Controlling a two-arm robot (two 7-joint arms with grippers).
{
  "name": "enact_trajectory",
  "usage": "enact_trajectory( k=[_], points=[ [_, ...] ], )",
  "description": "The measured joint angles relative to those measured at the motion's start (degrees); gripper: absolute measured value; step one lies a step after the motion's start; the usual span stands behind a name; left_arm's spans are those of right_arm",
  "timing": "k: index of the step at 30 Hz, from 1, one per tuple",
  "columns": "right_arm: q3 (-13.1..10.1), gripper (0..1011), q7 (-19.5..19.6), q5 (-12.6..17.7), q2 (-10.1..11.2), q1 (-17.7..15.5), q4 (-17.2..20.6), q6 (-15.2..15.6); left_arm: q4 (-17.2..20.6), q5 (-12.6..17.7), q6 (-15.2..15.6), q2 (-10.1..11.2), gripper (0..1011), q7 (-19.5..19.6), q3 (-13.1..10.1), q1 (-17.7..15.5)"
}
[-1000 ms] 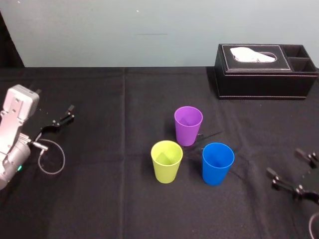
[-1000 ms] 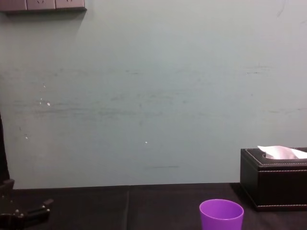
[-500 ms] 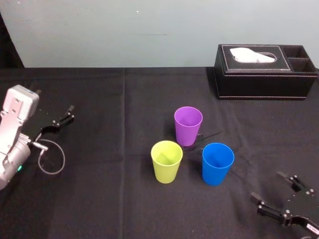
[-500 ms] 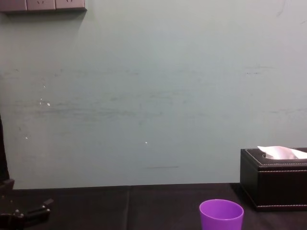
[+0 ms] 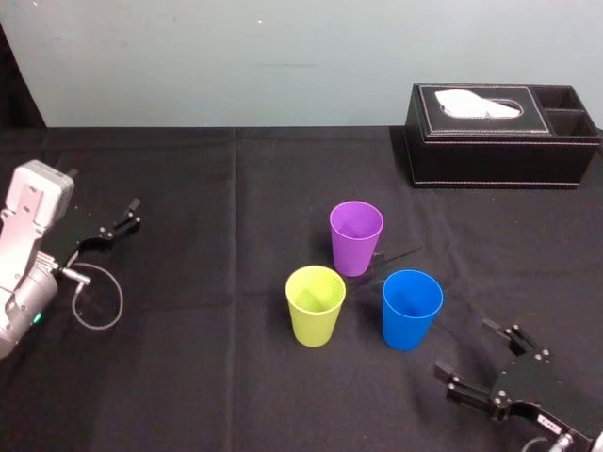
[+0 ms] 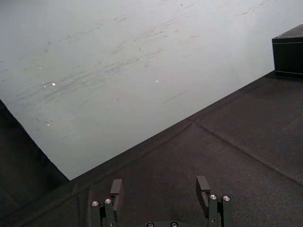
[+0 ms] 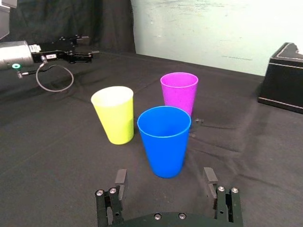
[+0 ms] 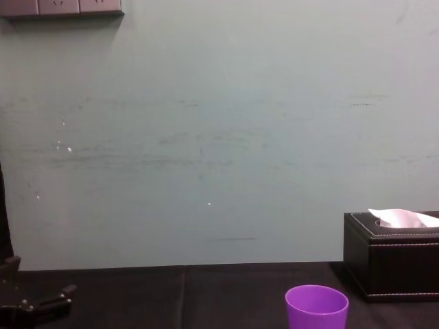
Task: Stack the three plastic cups sequentially using one hand.
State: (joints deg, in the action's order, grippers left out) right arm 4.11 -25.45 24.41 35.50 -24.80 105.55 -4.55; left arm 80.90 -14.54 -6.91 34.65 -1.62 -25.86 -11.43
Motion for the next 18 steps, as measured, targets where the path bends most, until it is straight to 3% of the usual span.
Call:
enact_trajectory(
  k=[18],
  points=[
    [4.09, 1002, 1.16, -1.14, -3.05, 6.06, -3.76, 1.01, 0.00, 0.00, 0.00, 0.00, 1011, 0.00, 0.00, 0.00]
  ],
)
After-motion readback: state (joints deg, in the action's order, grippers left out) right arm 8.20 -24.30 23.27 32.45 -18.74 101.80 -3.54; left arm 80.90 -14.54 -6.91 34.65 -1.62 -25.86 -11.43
